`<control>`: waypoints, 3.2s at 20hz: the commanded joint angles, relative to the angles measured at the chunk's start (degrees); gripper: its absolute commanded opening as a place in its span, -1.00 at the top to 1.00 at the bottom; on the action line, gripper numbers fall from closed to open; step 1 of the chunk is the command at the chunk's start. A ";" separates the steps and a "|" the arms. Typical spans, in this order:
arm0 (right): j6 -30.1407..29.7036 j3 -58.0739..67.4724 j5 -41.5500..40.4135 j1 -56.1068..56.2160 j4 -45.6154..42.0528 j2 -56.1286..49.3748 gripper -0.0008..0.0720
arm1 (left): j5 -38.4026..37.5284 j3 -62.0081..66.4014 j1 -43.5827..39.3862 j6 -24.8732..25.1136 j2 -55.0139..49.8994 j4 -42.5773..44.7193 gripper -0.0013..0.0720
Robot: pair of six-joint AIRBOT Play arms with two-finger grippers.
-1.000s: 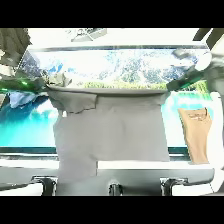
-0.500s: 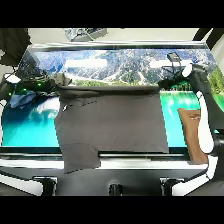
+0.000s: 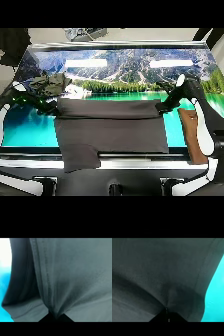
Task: Fold the shirts.
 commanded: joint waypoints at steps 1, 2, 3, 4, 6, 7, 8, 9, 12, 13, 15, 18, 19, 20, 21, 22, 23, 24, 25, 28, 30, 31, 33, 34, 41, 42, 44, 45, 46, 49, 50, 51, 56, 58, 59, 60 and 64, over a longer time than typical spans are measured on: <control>4.96 -1.27 -1.01 0.11 1.05 0.61 0.35 | -2.89 -1.33 -0.07 -2.99 -0.33 -0.81 0.48; 3.93 -0.31 -1.09 0.11 1.03 1.88 -0.15 | -4.37 -0.39 0.28 -2.99 -0.04 -1.75 -0.18; 0.28 1.25 0.28 -0.04 0.26 3.56 -0.42 | -6.40 0.87 0.87 -2.86 0.59 -1.70 -0.44; -2.29 2.64 2.60 -0.70 -1.05 5.18 -0.59 | -7.63 1.57 1.97 -2.82 1.84 -0.92 -0.43; -4.46 3.34 10.14 -5.03 -1.36 8.09 -0.59 | -8.87 0.48 4.46 -2.82 5.51 -0.39 -0.43; -4.74 2.78 14.14 -8.13 -0.90 9.03 -0.58 | -9.07 -1.88 5.68 -2.73 8.13 0.33 -0.43; -4.85 0.94 15.96 -11.04 -0.52 10.27 -0.54 | -8.85 -5.90 6.67 -2.16 11.08 1.81 -0.43; -4.59 -2.01 15.54 -13.22 -0.24 12.00 -0.53 | -8.11 -11.10 7.32 -1.20 13.99 3.45 -0.43; -4.79 -15.45 9.70 -15.17 -1.51 18.36 -0.53 | -1.60 -32.65 8.24 -0.26 23.69 1.62 -0.42; -5.16 -19.26 7.52 -15.13 -0.94 19.93 -0.53 | 1.25 -39.26 8.24 1.01 26.64 0.07 -0.42; -5.79 -24.57 5.01 -15.13 0.61 21.75 -0.53 | 4.52 -48.28 8.24 2.43 30.27 -0.26 -0.41; -6.27 -27.39 4.63 -15.13 0.39 22.10 -0.55 | 7.30 -55.76 8.00 3.76 31.17 -4.48 -0.40; -6.25 -27.85 4.46 -15.13 0.37 22.10 -0.57 | 8.74 -56.98 7.37 3.87 31.17 -5.20 -0.40; -6.25 -28.15 4.46 -15.13 0.37 22.10 -0.58 | 10.14 -57.59 6.36 3.87 31.17 -5.22 -0.40; -6.27 -28.46 4.50 -15.13 0.37 22.16 -0.58 | 11.54 -57.79 5.11 3.63 31.15 -5.25 -0.39; -6.51 -29.11 4.42 -15.13 0.35 22.38 -0.60 | 13.18 -57.75 3.82 2.97 31.15 -5.31 -0.21; -6.67 -30.21 4.04 -15.13 0.35 22.95 -0.60 | 15.10 -57.75 2.78 1.79 31.15 -5.29 0.06; -6.67 -31.89 3.50 -15.13 0.35 23.93 -0.60 | 17.00 -57.75 1.95 0.61 31.15 -5.35 0.38; -6.67 -34.01 2.69 -15.13 0.35 25.24 -0.61 | 17.99 -57.75 1.33 0.68 31.17 -5.31 0.63; -7.15 -40.22 0.39 -15.13 1.55 27.67 -0.81 | 18.88 -57.72 1.11 1.38 31.21 -5.31 0.86; -8.63 -43.52 -1.20 -15.13 5.75 27.69 -0.81 | 18.51 -57.72 1.09 2.23 31.21 -5.31 0.86; -8.72 -44.98 -3.04 -15.13 7.02 27.69 -0.81 | 18.32 -57.72 1.11 2.43 31.21 -5.31 0.86; -7.30 -47.36 -7.28 -15.13 8.81 27.67 -0.81 | 18.27 -57.72 1.11 2.40 31.21 -5.31 0.86; -7.04 -48.15 -8.37 -15.13 10.43 27.65 -0.80 | 18.25 -57.72 1.11 2.43 31.21 -5.33 0.86; -7.67 -49.77 -12.24 -15.13 12.55 27.71 0.88 | 16.33 -55.74 1.22 9.03 31.21 -6.23 0.87; -9.66 -48.83 -11.56 -15.13 12.44 28.00 0.88 | 15.39 -53.99 1.22 9.16 31.28 -5.27 0.87; -12.31 -45.68 -8.72 -15.13 12.07 29.22 0.88 | 13.05 -48.78 1.22 9.70 33.48 -4.68 0.88; -12.98 -43.41 -7.28 -15.13 12.41 30.32 0.88 | 11.56 -45.70 1.22 9.53 35.76 -5.09 0.88; -13.57 -40.94 -6.21 -15.13 13.66 31.39 0.88 | 11.10 -42.93 1.20 7.43 38.01 -5.07 0.88; -12.76 -32.92 -8.07 -14.71 16.31 31.85 0.88 | 15.50 -34.03 1.20 2.10 42.23 -5.07 0.88; -12.15 -30.08 -9.42 -13.73 16.17 31.34 0.88 | 16.81 -30.84 1.20 2.10 41.42 -5.07 0.89; -11.78 -26.69 -10.49 -12.02 15.80 29.90 0.88 | 17.90 -27.28 1.20 1.66 39.43 -5.09 0.89; -5.09 -8.11 -13.18 -3.98 6.71 12.57 0.87 | 16.70 -9.33 -1.22 1.18 19.26 -5.33 0.88; -3.28 -1.84 -12.61 -2.56 7.10 4.92 0.87 | 14.95 -3.74 -2.43 -0.98 10.78 -5.33 0.88; -2.60 0.02 -12.83 -2.19 7.72 2.49 0.87 | 13.99 -1.86 -2.71 -1.18 7.41 -5.31 0.88; -1.81 1.01 -13.33 -1.86 8.85 0.63 0.87 | 13.11 -0.70 -2.71 -1.88 4.44 -5.29 0.88; -0.07 1.20 -12.55 -1.84 9.97 -4.76 0.87 | 11.72 -0.52 -2.64 -7.98 -2.38 -5.35 0.87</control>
